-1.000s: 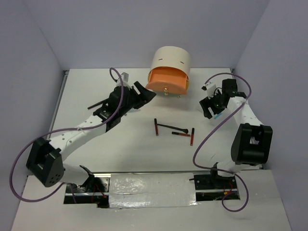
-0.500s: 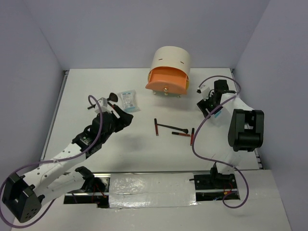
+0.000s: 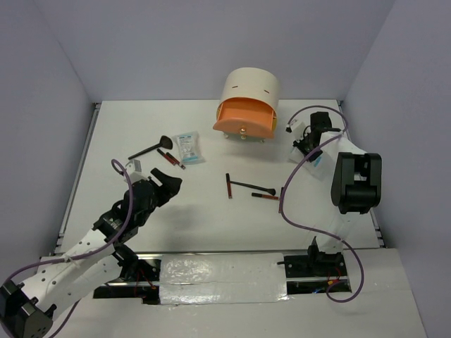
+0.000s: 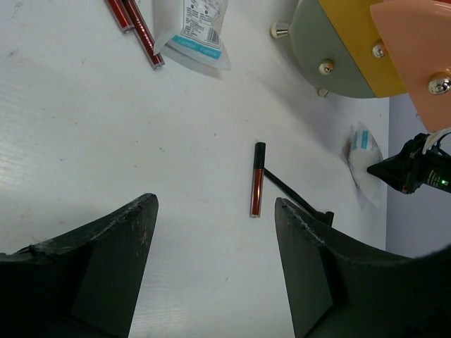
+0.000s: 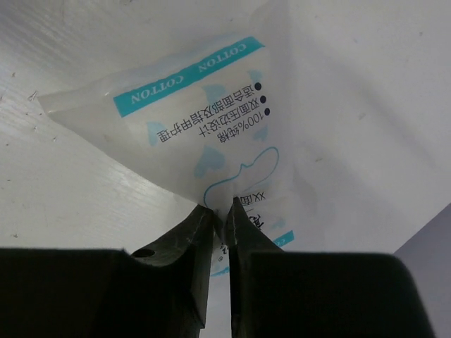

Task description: Organize the makeup

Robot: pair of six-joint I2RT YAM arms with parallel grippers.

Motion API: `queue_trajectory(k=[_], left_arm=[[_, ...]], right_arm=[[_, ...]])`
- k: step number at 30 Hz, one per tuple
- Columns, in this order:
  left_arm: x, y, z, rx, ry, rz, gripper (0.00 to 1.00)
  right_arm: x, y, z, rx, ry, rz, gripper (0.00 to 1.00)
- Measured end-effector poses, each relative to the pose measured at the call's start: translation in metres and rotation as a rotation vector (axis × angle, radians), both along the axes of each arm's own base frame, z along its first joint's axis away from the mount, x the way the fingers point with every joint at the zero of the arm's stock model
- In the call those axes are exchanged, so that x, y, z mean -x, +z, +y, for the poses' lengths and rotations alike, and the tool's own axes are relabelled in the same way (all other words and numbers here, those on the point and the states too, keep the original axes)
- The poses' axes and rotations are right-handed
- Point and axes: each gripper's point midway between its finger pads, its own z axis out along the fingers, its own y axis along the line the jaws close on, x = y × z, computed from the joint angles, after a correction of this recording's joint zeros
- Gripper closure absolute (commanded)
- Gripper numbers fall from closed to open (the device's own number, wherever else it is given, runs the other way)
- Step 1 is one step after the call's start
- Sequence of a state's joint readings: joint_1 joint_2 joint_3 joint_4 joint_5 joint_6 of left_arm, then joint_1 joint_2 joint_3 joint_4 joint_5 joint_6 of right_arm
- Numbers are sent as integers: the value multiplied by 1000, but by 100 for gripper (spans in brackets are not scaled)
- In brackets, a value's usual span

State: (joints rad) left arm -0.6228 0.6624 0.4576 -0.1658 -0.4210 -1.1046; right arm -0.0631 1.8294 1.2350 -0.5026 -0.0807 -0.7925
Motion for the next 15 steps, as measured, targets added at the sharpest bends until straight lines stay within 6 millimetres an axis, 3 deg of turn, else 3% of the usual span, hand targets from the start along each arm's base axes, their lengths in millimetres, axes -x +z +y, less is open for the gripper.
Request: queue_trajectory(k=[3,7,10,15], left_arm=[[0,1,0,3,2,-3,21],[0,1,0,4,1,-4,21],[0,0,0,5,1,-6,21],[-1,-2,0,1,-1,-4,21]], right_arm=[[-2,6,-2,14,12,-20,95],[8,18,5,-10,47,-34,96],[19,55,17,-52,89,-90,97],[23,150,39,-108,196,-296,96]])
